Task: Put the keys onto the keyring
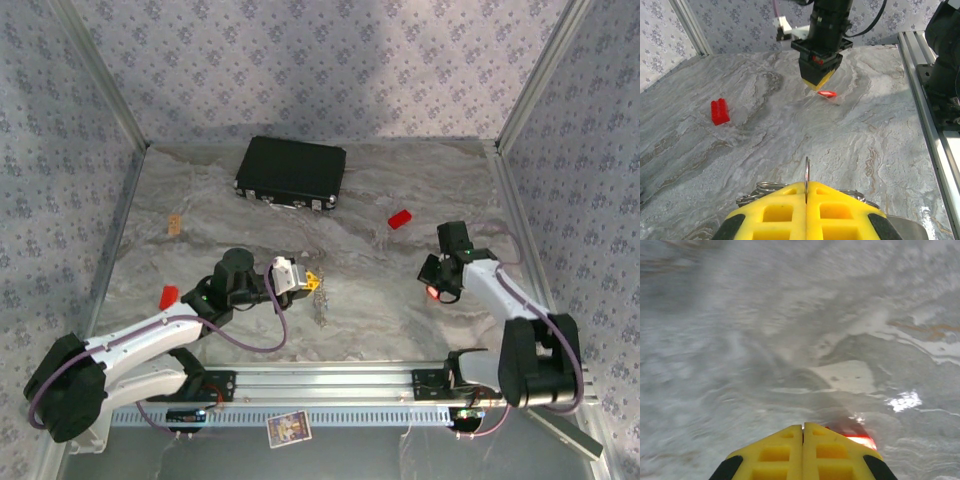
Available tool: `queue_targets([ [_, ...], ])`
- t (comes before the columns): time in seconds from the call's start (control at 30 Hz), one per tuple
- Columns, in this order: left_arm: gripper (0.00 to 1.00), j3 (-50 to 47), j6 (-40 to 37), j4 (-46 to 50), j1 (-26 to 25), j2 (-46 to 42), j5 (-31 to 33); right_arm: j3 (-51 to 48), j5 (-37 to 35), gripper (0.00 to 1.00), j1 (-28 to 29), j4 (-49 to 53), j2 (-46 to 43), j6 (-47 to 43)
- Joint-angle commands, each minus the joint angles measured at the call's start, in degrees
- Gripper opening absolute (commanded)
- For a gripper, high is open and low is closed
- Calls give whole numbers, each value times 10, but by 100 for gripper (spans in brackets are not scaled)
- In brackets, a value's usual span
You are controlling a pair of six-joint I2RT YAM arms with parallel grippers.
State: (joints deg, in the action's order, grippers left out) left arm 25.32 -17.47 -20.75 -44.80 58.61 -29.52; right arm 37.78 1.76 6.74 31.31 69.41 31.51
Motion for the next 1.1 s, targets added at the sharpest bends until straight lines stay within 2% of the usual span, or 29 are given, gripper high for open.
queue_targets([
  [0.0, 0, 19, 10, -14, -5, -13, 15, 10, 29, 0, 27, -7, -60, -50],
  [0.23, 0, 27, 54, -25, -5, -12, 34, 34, 25, 0, 153, -42, -139, -141],
  [0.43, 0, 47, 94, -20, -5, -6, 32, 39, 52, 0, 267, -98, -180, -236],
  [0.53, 0, 58, 107, -11, -4, -3, 32, 39, 76, 0, 305, -127, -196, -270],
  [0.8, 0, 80, 122, 26, -6, -4, 27, 47, 148, 0, 338, -175, -187, -324],
  [1.07, 0, 88, 131, 68, -8, 2, 28, 57, 179, 0, 352, -189, -169, -357],
])
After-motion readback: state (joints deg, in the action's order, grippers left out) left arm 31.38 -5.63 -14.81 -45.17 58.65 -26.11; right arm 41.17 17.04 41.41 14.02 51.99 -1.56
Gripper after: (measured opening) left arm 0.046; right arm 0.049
